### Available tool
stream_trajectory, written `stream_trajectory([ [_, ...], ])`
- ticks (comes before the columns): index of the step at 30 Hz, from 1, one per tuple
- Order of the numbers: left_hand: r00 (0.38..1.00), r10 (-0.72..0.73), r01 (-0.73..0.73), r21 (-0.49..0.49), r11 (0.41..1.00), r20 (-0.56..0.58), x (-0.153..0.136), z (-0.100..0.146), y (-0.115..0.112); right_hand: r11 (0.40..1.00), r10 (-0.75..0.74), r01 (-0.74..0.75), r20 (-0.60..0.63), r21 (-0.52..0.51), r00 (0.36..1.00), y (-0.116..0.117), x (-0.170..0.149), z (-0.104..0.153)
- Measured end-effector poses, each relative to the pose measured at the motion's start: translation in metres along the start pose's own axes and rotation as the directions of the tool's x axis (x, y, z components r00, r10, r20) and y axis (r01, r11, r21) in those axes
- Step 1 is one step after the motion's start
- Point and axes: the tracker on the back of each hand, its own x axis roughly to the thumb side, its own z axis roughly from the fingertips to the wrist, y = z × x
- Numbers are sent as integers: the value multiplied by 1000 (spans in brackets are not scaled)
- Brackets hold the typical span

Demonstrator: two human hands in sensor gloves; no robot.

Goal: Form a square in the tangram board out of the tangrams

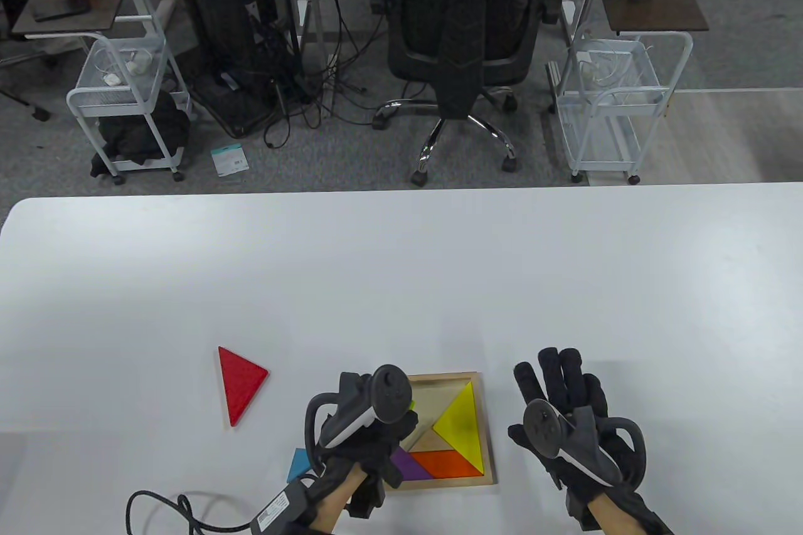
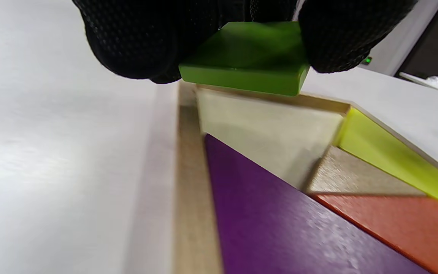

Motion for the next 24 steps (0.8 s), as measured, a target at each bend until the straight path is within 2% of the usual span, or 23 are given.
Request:
stream_trajectory([
  [8, 990, -141, 141, -48, 989, 6, 18, -6, -11, 1000, -4, 4, -1, 7, 1000, 0, 0, 0],
  [24, 962, -275, 271, -177, 946, 6, 29, -14, -19, 1000, -6, 6, -10, 11, 1000, 0, -2, -1],
])
